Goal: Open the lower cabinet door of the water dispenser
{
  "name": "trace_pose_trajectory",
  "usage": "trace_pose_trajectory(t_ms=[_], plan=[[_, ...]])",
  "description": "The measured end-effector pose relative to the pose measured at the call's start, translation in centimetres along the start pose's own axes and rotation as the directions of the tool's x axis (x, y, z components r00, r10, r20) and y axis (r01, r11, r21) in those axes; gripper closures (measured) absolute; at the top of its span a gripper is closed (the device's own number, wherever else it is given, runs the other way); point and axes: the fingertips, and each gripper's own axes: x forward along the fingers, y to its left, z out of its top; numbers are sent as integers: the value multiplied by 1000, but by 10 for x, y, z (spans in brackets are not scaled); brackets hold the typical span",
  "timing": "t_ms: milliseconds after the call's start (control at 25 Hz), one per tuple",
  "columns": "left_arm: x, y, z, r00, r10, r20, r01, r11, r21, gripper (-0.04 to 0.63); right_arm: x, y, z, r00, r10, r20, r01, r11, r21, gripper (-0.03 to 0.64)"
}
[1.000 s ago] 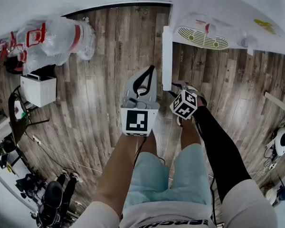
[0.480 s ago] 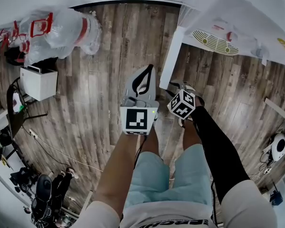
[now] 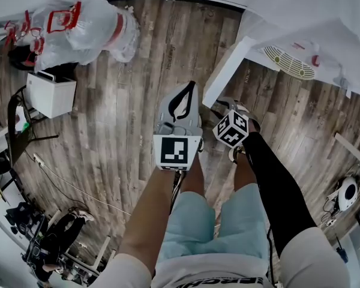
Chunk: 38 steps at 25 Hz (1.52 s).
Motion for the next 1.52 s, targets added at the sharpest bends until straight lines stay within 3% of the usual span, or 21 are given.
trace_pose_trajectory(t_ms=[680,960,1520], plan=[[-20,63,-4,999,28,-16,-28,998,-48,540,26,-14,66,999,-47,6,47,998,-35,460],[-21,85,-5,999,43,7,-42,999,-32,540,33,-24,88,998,-59,13,60,996,-61,460],[-19,118,-3,999,43,-20,-44,998,-39,540,50,-51,131,996,-90,19,91,993,-77,461]])
